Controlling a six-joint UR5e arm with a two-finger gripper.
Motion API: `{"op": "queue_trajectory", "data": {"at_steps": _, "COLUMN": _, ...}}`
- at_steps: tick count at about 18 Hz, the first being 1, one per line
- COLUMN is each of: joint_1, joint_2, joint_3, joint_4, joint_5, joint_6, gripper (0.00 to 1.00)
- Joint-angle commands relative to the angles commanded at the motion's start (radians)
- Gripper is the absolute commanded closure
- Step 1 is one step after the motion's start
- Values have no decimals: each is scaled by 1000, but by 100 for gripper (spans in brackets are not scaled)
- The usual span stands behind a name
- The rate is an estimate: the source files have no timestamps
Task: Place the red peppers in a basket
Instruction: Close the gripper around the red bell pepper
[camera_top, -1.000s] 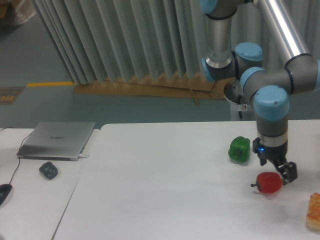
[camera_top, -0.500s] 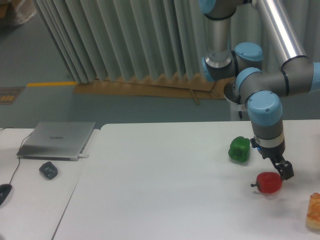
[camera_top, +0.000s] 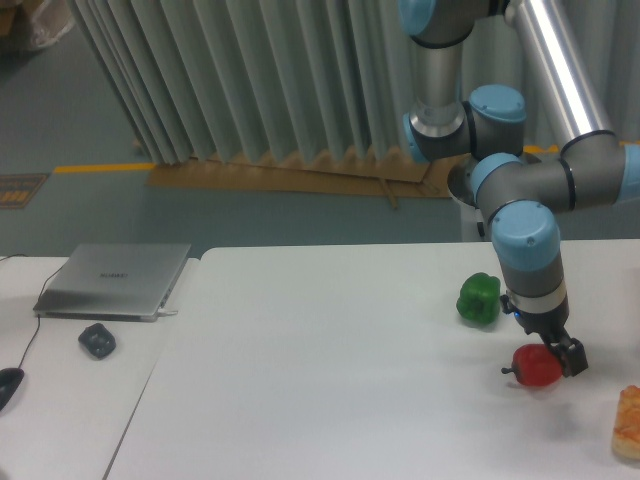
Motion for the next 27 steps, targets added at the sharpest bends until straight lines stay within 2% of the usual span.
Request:
{"op": "queue_trajectory", "data": {"at_steps": 9, "joint_1": -15, "joint_2": -31, "joint_3": 0, "joint_4": 5, "joint_5": 11, "joint_6": -6, "gripper": 0}}
{"op": "queue_trajectory", "data": {"at_steps": 10, "joint_1": -17, "joint_2": -32, "joint_3": 0, "joint_4": 5, "joint_5": 11, "joint_6": -6, "gripper": 7}}
{"op": "queue_trajectory", "data": {"at_steps": 11, "joint_1": -18, "joint_2": -31, "joint_3": 0, "joint_4": 2, "joint_5": 17, "joint_6": -9, "gripper": 39}}
{"op": "queue_trajectory", "data": {"at_steps": 12, "joint_1": -20, "joint_2": -28, "joint_3": 0, "joint_4": 0, "joint_5": 23, "joint_6": -9, "gripper": 52}}
{"op": "queue_trajectory", "data": {"at_steps": 13, "joint_1": -20, "joint_2": -25, "joint_3": 0, "joint_4": -2, "joint_5": 25, "joint_6": -11, "gripper": 55}}
{"op": "queue_trajectory", "data": {"at_steps": 20, "joint_1": -14, "joint_2": 3, "joint_3": 5, "joint_4": -12, "joint_5": 23, "joint_6": -12, "gripper": 57}}
{"op": "queue_trajectory", "data": {"at_steps": 23, "joint_1": -9, "joint_2": 21, "joint_3": 5, "joint_4": -35, "joint_5": 21, "joint_6": -15, "gripper": 66}}
{"op": "queue_trajectory", "data": {"at_steps": 27, "joint_1": 23, "joint_2": 54, "joint_3": 14, "joint_4": -40, "joint_5": 14, "joint_6": -12, "gripper": 68}}
